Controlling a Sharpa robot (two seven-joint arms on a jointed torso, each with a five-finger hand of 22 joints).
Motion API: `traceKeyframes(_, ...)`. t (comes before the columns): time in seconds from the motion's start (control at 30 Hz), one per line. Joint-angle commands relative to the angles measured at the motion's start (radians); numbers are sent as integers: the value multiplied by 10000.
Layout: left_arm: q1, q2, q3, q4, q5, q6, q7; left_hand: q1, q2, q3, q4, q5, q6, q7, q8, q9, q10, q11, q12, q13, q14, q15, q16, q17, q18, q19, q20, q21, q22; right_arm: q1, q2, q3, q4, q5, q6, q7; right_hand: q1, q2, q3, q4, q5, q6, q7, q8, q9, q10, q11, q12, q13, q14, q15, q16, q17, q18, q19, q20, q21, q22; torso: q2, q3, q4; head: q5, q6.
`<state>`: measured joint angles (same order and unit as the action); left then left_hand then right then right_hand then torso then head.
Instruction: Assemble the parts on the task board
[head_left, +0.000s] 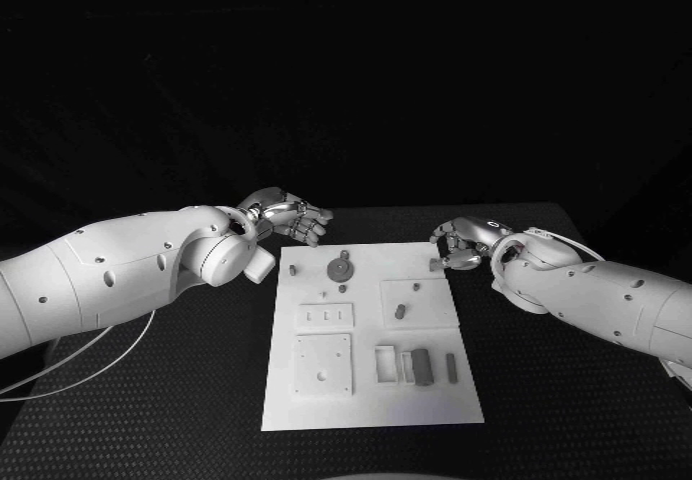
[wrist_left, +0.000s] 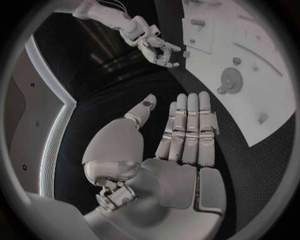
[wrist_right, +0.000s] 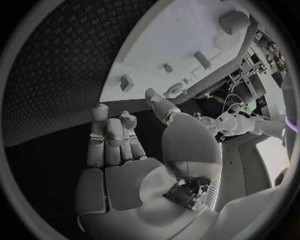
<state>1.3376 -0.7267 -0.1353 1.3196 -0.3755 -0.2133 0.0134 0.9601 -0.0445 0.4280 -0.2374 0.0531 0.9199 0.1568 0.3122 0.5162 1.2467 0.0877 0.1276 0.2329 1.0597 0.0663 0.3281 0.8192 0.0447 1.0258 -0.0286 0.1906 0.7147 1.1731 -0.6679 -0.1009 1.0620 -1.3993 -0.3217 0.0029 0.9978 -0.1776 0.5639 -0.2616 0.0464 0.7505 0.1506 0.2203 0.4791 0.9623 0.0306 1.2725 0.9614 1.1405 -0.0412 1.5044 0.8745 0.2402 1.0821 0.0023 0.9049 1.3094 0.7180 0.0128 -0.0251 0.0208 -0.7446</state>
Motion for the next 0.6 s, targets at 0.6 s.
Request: traceKeyframes(0.6, -2, -230, 7, 165, 127, -212, 50, 41, -190, 41, -153, -39, -166, 31, -105, -37, -143, 65, -121, 2, 63, 28, -75, 66, 23, 31, -11, -10, 44, -316, 115, 3, -490, 594, -458, 957, 553, 770, -148, -156, 41, 619, 340, 378, 139, -785, 427, 362, 81, -294, 86, 189, 47, 216, -280, 128, 34, 198, 35, 10, 40, 18, -125)
